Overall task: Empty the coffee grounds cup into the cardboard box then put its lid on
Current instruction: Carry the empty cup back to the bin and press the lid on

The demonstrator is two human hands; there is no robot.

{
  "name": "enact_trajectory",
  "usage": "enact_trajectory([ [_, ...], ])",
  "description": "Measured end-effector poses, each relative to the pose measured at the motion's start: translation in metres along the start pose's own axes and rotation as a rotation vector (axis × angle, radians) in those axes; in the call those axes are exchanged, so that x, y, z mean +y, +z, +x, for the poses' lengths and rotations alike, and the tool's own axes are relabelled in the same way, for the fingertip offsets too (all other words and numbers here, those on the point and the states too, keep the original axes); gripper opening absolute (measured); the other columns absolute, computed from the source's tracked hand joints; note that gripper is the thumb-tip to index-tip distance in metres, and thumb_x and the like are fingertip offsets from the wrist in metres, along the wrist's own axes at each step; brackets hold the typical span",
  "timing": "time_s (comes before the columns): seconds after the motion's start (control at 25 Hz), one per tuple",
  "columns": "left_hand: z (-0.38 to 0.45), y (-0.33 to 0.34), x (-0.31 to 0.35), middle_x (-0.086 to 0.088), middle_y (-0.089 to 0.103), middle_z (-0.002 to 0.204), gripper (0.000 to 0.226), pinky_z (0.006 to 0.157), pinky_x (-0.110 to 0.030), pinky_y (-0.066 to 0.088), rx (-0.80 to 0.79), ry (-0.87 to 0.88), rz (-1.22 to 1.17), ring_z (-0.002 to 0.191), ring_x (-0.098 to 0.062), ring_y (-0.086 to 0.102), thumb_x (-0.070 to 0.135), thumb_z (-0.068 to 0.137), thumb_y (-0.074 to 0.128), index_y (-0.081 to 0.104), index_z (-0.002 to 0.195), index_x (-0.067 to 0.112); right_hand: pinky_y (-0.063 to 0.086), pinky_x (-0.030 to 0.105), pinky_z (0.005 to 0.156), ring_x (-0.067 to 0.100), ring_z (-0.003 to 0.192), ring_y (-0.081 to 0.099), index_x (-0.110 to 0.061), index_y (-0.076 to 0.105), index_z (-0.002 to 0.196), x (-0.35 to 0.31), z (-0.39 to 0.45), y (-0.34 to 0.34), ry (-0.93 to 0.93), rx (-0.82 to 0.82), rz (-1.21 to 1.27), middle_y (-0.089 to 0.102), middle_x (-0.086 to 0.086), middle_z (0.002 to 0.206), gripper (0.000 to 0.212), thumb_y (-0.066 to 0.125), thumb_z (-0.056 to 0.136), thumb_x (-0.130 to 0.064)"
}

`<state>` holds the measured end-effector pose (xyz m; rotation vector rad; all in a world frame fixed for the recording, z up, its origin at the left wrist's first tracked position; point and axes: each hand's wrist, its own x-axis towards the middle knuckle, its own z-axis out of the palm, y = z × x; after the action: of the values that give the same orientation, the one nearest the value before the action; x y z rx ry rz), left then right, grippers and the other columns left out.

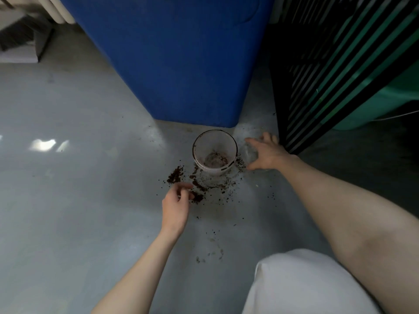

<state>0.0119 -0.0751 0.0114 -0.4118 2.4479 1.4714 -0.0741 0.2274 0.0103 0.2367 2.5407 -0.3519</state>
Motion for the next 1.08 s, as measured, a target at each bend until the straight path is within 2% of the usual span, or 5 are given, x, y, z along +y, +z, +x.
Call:
enact_trajectory([
  [0.2, 0.01, -0.015, 0.015, -0.002, 0.074, 0.093, 0.022, 0.076, -0.041, 0.058, -0.057, 0.019, 0.14, 0.083, -0.029, 0.071, 0.011, 0.1, 0.049, 0.065, 0.101, 0.027, 0.04, 0.051, 0.108, 0.034, 0.137, 0.023, -0.042, 0.019, 0.153, -0.008, -0.031, -0.048, -0.041, -0.004, -0.002, 0.021, 0.008, 0.146, 0.11, 0.08, 0.063, -0.054],
  [0.32, 0.018, -0.012, 0.014, -0.009, 0.073, 0.104, 0.021, 0.079, -0.043, 0.059, -0.144, -0.016, 0.207, 0.086, -0.027, 0.07, 0.014, 0.097, 0.059, 0.063, 0.118, 0.019, 0.034, 0.048, 0.112, 0.035, 0.136, 0.023, -0.044, 0.017, 0.154, -0.02, -0.044, -0.064, -0.045, 0.041, 0.099, 0.021, 0.008, 0.145, 0.109, 0.078, 0.065, -0.057],
  [0.6, 0.046, 0.025, 0.013, -0.008, 0.036, 0.162, 0.11, 0.119, -0.053, 0.036, -0.209, 0.099, 0.375, 0.148, -0.033, 0.035, 0.054, 0.077, 0.084, 0.024, 0.162, 0.018, 0.03, 0.04, 0.11, 0.031, 0.132, 0.026, -0.049, 0.021, 0.149, -0.061, -0.055, -0.077, -0.158, 0.109, 0.132, 0.023, 0.002, 0.138, 0.107, 0.073, 0.058, -0.069],
  [0.88, 0.072, 0.051, 0.015, 0.001, 0.052, 0.156, 0.129, 0.118, -0.047, 0.04, -0.183, 0.224, 0.097, 0.146, -0.024, 0.047, 0.058, 0.052, 0.097, 0.034, 0.159, 0.02, 0.027, 0.034, 0.106, 0.028, 0.135, 0.026, -0.05, 0.023, 0.148, -0.06, -0.055, -0.063, -0.155, 0.127, 0.181, 0.025, 0.001, 0.135, 0.104, 0.075, 0.059, -0.07],
  [1.08, 0.076, 0.054, 0.016, 0.004, 0.057, 0.15, 0.117, 0.114, -0.049, 0.044, -0.157, 0.255, 0.081, 0.141, -0.021, 0.052, 0.066, 0.055, 0.09, 0.04, 0.154, 0.026, 0.029, 0.036, 0.109, 0.028, 0.136, 0.026, -0.05, 0.023, 0.148, -0.06, -0.058, -0.062, -0.162, 0.125, 0.189, 0.026, 0.0, 0.134, 0.105, 0.073, 0.058, -0.072],
])
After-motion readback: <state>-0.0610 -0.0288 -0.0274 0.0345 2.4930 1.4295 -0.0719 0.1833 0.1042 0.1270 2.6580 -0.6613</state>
